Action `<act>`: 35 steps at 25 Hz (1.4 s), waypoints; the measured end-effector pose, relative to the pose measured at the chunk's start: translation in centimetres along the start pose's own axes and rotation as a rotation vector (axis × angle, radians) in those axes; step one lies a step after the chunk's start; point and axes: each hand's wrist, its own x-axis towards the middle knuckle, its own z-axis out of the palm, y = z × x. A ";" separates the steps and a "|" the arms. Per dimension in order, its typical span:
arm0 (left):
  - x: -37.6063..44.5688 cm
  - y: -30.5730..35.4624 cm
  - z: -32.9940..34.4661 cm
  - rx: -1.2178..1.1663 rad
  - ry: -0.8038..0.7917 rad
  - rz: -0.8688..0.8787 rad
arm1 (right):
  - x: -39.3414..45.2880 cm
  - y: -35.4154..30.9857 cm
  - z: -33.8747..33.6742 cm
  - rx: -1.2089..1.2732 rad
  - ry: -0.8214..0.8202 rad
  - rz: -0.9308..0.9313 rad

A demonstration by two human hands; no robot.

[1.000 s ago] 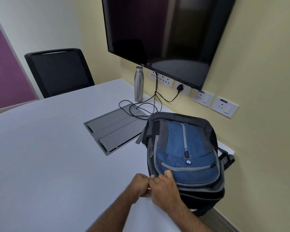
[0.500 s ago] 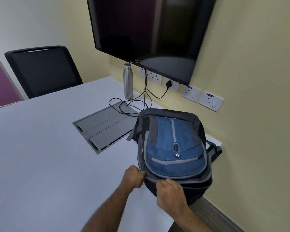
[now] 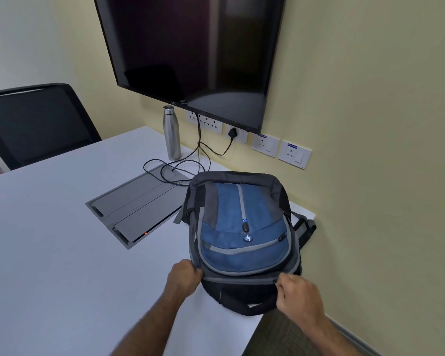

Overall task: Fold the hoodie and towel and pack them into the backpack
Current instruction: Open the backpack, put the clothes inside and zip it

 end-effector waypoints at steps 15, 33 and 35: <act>-5.9 15.4 4.7 0.678 -0.013 1.206 | -0.1 4.7 -1.3 0.091 0.013 -0.025; -4.0 21.3 6.5 0.785 -0.167 0.742 | 1.6 10.2 -0.4 0.167 0.136 -0.112; -3.5 21.4 5.8 0.690 -0.227 0.723 | 2.8 11.3 -1.0 0.132 0.143 -0.107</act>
